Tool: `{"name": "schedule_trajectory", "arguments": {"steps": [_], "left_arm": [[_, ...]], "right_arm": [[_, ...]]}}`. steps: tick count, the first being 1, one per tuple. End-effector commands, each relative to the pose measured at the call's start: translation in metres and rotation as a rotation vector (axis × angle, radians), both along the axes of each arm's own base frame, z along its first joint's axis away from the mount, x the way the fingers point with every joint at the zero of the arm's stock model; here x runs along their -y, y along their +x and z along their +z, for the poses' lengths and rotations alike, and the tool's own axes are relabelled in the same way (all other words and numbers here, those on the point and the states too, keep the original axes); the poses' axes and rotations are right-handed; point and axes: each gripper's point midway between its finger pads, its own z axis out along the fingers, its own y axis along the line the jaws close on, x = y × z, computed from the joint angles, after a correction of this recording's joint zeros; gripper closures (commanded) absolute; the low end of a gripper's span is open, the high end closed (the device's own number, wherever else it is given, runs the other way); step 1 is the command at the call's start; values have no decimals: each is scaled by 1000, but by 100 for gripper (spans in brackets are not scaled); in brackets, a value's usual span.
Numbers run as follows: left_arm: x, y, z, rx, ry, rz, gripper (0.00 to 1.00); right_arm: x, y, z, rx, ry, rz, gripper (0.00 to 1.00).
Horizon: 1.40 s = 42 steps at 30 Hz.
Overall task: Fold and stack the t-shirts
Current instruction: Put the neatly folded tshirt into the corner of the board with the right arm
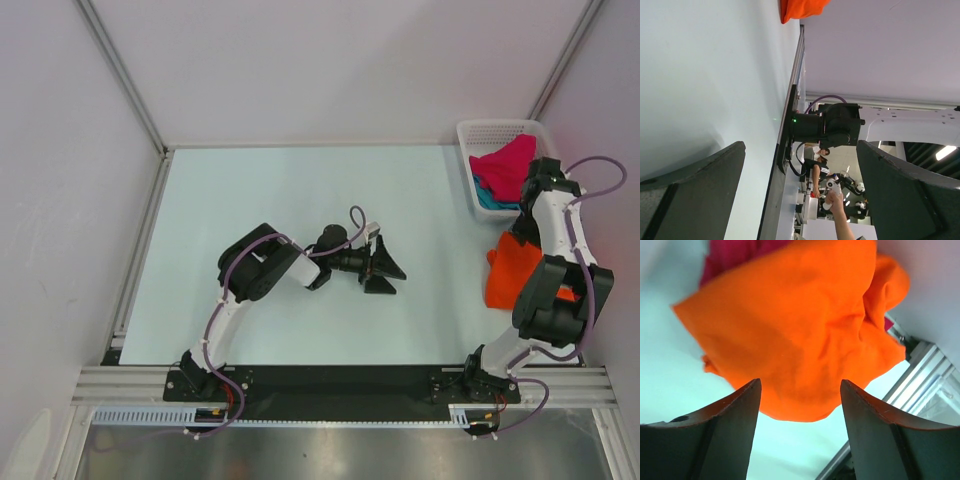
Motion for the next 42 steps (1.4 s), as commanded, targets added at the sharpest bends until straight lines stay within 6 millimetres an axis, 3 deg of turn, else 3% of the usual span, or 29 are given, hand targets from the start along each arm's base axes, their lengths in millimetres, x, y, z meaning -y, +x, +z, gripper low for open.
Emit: {"name": "schedule_trajectory", "arguments": {"steps": [1, 8, 15, 23, 29, 32, 36, 40, 42], "left_arm": [[-11, -7, -15, -5, 30, -7, 1], [-18, -6, -18, -7, 36, -3, 0], [-26, 0, -22, -13, 30, 15, 0], [-30, 1, -19, -17, 18, 21, 0], [-37, 3, -22, -18, 22, 29, 1], [-38, 3, -25, -23, 25, 31, 1], [-38, 3, -25, -26, 21, 35, 1], [-39, 3, -23, -23, 23, 42, 1], [-41, 2, -22, -22, 24, 47, 1]], "right_arm": [[2, -11, -33, -60, 39, -51, 31], [18, -35, -71, -63, 147, -186, 33], [48, -65, -67, -99, 20, -314, 34], [70, -66, -78, -177, -9, -369, 34], [90, -78, -82, -231, -16, -407, 34], [85, -61, -69, -180, -19, -371, 35], [76, -27, -30, -89, -60, -298, 34], [49, 10, 16, 26, -94, -196, 34], [36, 20, 34, 69, -101, -158, 33]]}}
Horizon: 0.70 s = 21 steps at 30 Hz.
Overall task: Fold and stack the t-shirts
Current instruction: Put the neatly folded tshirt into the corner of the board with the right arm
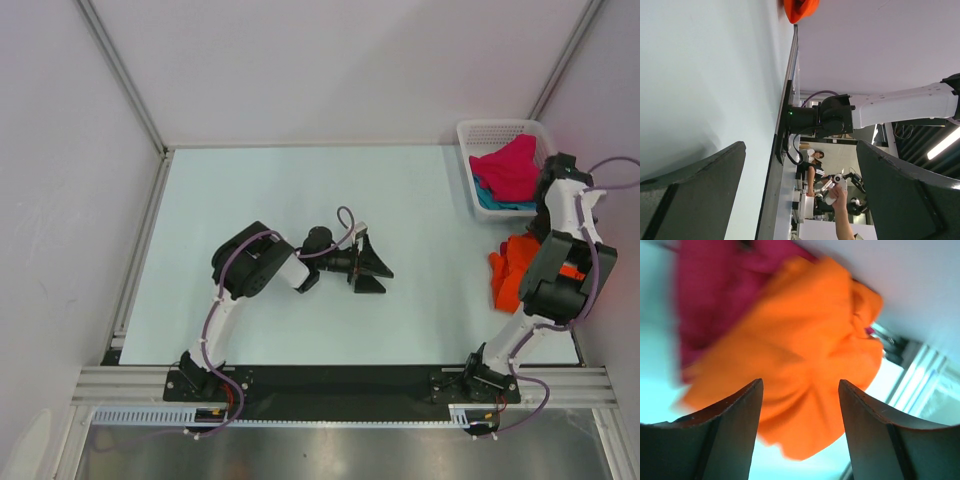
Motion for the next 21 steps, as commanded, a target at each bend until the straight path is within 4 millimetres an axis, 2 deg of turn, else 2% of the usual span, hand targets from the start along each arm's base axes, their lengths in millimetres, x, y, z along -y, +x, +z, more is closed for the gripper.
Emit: {"name": "schedule_trajectory", "arguments": {"steps": [1, 4, 7, 8, 9, 10, 11, 12, 13, 14, 15, 16, 17, 18, 19, 21], "left_arm": [[-13, -3, -22, -11, 59, 25, 1], [-16, -3, -15, 7, 58, 33, 1], [-26, 1, -2, 63, 66, 58, 1], [-29, 3, 12, 88, 71, 58, 0], [-33, 7, 19, 116, 80, 63, 0], [-36, 10, 22, 221, 92, 54, 1], [-41, 12, 39, 234, 146, 44, 0], [-45, 20, 43, 289, 193, 62, 0], [-50, 25, 46, 434, 231, 46, 0], [-58, 24, 66, 456, 293, 41, 0], [-66, 34, 70, 558, 339, 59, 0], [-75, 31, 72, 551, 383, 54, 0], [-85, 39, 91, 599, 386, 98, 0], [-93, 44, 95, 624, 402, 121, 0], [-103, 45, 105, 642, 424, 154, 0], [-122, 48, 107, 669, 496, 194, 0]], "right_arm": [[-23, 31, 76, 181, -92, 74, 33], [-57, 44, 89, 232, -61, 146, 32], [-112, 60, 95, 316, 10, 292, 32], [-148, 62, 84, 316, 67, 383, 32], [-163, 65, 95, 401, 79, 423, 32], [-187, 68, 93, 433, 117, 488, 35], [-210, 61, 78, 439, 180, 531, 37], [-236, 63, 79, 479, 209, 590, 37], [-261, 59, 83, 515, 283, 648, 38], [-277, 53, 73, 507, 336, 677, 38], [-303, 46, 71, 506, 393, 748, 38], [-326, 36, 69, 503, 477, 804, 41], [-340, 30, 68, 502, 506, 831, 41], [-369, 13, 62, 469, 540, 923, 42], [-380, 4, 64, 463, 546, 961, 43], [-406, -22, 65, 430, 509, 1059, 42]]}}
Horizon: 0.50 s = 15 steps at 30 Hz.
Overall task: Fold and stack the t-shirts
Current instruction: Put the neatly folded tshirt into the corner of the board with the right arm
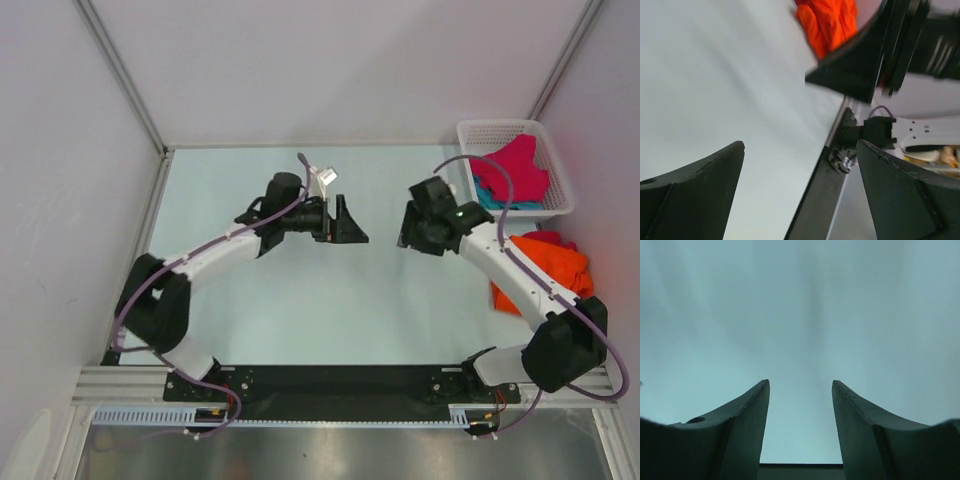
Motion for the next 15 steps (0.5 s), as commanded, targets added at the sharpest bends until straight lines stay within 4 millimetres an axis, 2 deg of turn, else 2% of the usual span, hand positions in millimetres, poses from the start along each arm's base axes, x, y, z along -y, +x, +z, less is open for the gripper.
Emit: {"name": "schedule_trajectory", "arguments": {"steps": [1, 3, 4, 6, 7, 10, 11, 13, 15], "left_arm": [[-64, 7, 0, 156, 256, 152, 0], [-79, 7, 13, 212, 280, 215, 0], [-89, 3, 34, 272, 269, 264, 0], [-102, -2, 55, 324, 259, 315, 0], [-112, -6, 80, 383, 237, 368, 1], [-131, -20, 120, 446, 200, 438, 0], [-137, -22, 127, 460, 199, 463, 0], [-150, -35, 142, 483, 186, 499, 0], [-165, -46, 153, 505, 175, 552, 1]], "right_arm": [[-70, -43, 25, 79, 54, 213, 41], [-79, -60, 31, 112, 11, 251, 39], [-82, -66, 38, 125, 28, 266, 38], [-92, -75, 50, 131, 95, 311, 37], [-97, -80, 63, 165, 139, 331, 37], [-110, -91, 87, 226, 263, 379, 37], [-110, -97, 101, 261, 316, 391, 37], [-115, -105, 107, 274, 373, 429, 35], [-111, -109, 110, 272, 372, 433, 31]]}}
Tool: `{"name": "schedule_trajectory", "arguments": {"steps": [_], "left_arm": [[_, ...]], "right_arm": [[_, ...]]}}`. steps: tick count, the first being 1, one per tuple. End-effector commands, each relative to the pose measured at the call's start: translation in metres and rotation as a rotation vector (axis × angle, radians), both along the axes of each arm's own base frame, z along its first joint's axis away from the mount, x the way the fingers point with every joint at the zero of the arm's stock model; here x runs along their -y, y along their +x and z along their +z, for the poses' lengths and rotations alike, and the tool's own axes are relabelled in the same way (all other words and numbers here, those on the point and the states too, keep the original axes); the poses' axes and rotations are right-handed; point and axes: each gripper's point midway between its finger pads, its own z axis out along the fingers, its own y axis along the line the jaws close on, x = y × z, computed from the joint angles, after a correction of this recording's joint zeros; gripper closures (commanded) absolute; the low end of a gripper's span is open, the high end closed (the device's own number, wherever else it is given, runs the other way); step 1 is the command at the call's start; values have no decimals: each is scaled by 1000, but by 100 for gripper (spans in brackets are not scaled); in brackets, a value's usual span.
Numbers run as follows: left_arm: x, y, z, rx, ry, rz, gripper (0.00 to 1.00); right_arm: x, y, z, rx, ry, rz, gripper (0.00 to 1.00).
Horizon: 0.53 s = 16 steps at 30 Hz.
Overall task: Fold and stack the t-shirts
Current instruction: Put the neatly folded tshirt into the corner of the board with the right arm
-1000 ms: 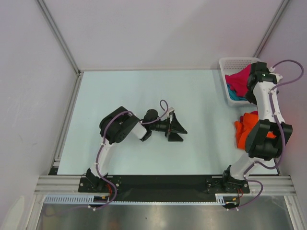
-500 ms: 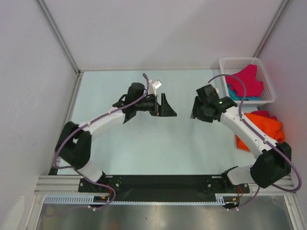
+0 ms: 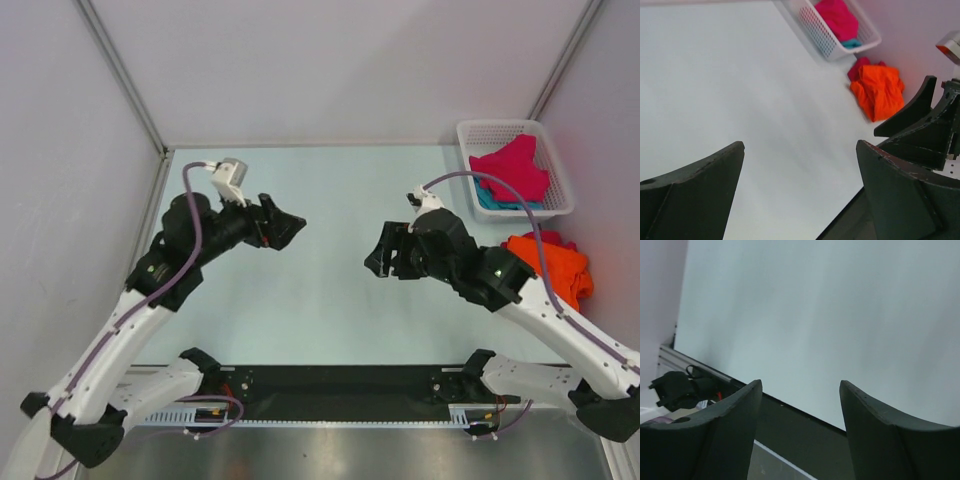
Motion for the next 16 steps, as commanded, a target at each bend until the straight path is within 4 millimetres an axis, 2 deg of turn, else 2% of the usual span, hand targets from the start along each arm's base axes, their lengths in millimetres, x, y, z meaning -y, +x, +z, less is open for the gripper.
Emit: {"name": "schedule_trajectory", "arguments": {"steps": [1, 4, 8, 11, 12, 16], "left_arm": [[-36, -15, 13, 43, 20, 131, 1], [-47, -24, 6, 47, 15, 169, 0], [-52, -26, -4, 26, 34, 179, 0], [-50, -21, 1, 34, 67, 173, 0], [-50, -19, 13, 57, 64, 172, 1], [-48, -8, 29, 91, 119, 165, 0]], "right_arm": [[-3, -13, 16, 8, 55, 53, 30], [11, -13, 6, -11, -32, 26, 30], [7, -11, 14, 3, -12, 28, 31], [-1, -8, 20, 10, 14, 35, 33], [-3, -6, 18, 5, 9, 32, 34], [-8, 0, 22, 36, -14, -1, 30]]}}
